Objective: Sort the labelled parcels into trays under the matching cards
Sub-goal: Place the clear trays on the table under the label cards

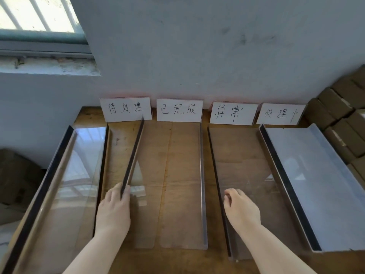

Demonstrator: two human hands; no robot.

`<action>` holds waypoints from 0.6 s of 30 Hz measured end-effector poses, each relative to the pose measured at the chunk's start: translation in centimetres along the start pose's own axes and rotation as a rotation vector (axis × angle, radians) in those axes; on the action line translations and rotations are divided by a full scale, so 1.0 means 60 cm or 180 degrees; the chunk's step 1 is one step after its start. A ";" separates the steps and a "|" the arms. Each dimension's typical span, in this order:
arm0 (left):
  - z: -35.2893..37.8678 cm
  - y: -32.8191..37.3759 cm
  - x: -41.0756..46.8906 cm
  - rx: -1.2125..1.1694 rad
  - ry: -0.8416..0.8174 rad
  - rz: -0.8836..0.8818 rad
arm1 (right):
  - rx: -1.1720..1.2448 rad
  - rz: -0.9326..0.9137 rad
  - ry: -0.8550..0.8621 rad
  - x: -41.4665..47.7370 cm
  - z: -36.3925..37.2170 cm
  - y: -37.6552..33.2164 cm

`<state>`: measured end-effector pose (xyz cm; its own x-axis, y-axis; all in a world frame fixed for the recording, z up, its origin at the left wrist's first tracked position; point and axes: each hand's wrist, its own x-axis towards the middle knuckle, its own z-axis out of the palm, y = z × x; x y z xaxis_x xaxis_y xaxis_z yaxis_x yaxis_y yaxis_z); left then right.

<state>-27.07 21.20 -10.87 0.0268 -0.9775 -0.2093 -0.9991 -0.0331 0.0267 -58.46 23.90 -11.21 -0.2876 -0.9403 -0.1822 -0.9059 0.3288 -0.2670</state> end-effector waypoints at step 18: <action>0.093 0.245 -0.025 0.0350 -0.1063 0.1797 | -0.0608 -0.0574 -0.1307 0.053 0.022 0.071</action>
<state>-41.99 23.32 -15.60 -0.4957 -0.7207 -0.4847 -0.8547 0.5039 0.1248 -62.84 22.42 -14.20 -0.0093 -0.8556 -0.5175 -0.9819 0.1057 -0.1570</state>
